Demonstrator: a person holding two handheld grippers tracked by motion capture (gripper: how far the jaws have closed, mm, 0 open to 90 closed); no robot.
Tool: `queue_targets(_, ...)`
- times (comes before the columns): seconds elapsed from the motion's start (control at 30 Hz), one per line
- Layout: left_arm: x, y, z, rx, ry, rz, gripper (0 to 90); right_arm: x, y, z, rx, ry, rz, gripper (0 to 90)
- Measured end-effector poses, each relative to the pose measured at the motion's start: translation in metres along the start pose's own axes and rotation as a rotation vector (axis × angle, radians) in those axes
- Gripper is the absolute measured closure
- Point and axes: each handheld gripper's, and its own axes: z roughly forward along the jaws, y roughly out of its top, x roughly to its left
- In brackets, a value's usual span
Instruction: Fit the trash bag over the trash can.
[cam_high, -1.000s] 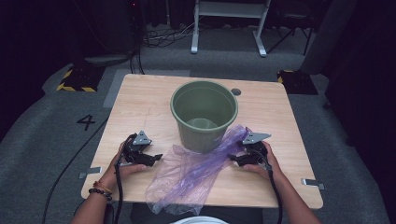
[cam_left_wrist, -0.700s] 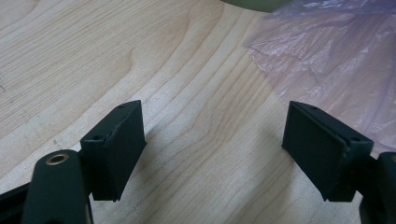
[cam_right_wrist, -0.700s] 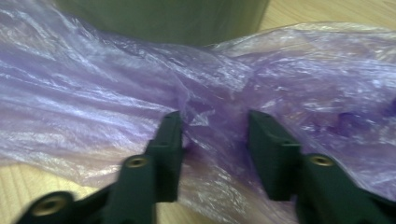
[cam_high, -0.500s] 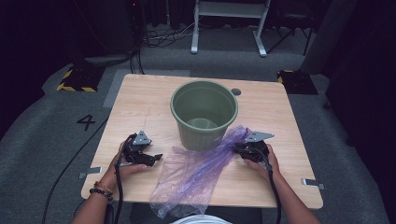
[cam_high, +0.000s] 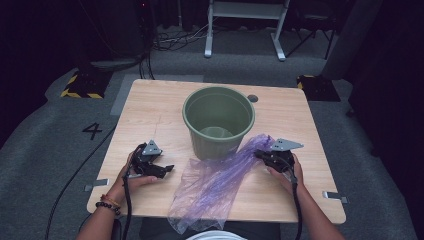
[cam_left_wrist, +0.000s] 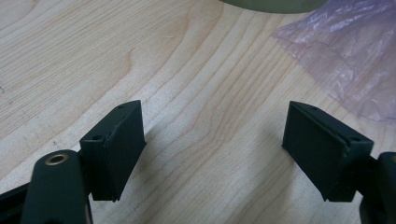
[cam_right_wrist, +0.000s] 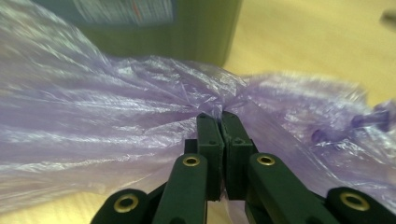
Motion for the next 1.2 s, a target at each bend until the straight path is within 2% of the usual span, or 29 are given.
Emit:
queue_targets(0.13, 0.000, 0.000, -0.001, 0.004, -0.002, 0.004, 20.3, 0.006, 0.013, -0.016, -0.049, -0.027, -0.058, 88.6)
queue_targets(0.3, 0.000, -0.001, -0.002, 0.004, -0.002, 0.008, 19.6, 0.011, 0.026, -0.033, -0.125, -0.036, -0.101, 88.6)
queue_targets(0.47, -0.001, 0.003, -0.007, -0.040, -0.035, -0.010, 19.9, 0.014, 0.036, -0.047, -0.201, -0.028, -0.122, 88.7)
queue_targets(0.53, -0.002, 0.007, -0.015, -0.076, -0.053, -0.020, 19.9, 0.016, 0.041, -0.052, -0.232, -0.020, -0.139, 88.7)
queue_targets(0.63, -0.007, 0.014, -0.028, -0.137, -0.045, -0.011, 20.2, 0.019, 0.051, -0.060, -0.277, 0.007, -0.156, 88.7)
queue_targets(0.73, -0.013, 0.022, -0.041, -0.176, -0.032, 0.013, 20.3, 0.023, 0.059, -0.064, -0.300, 0.018, -0.172, 88.6)
queue_targets(0.97, -0.016, 0.042, -0.075, -0.304, -0.023, 0.016, 20.3, 0.030, 0.084, -0.074, -0.353, 0.045, -0.216, 88.6)
queue_targets(1.07, -0.019, 0.054, -0.090, -0.368, -0.045, 0.015, 20.4, 0.034, 0.096, -0.074, -0.364, 0.054, -0.242, 88.7)
queue_targets(1.17, -0.030, 0.071, -0.103, -0.407, -0.064, 0.047, 20.6, 0.039, 0.106, -0.074, -0.378, 0.066, -0.268, 88.7)
queue_targets(1.2, -0.036, 0.079, -0.107, -0.421, -0.071, 0.075, 20.6, 0.040, 0.109, -0.074, -0.381, 0.073, -0.272, 88.7)
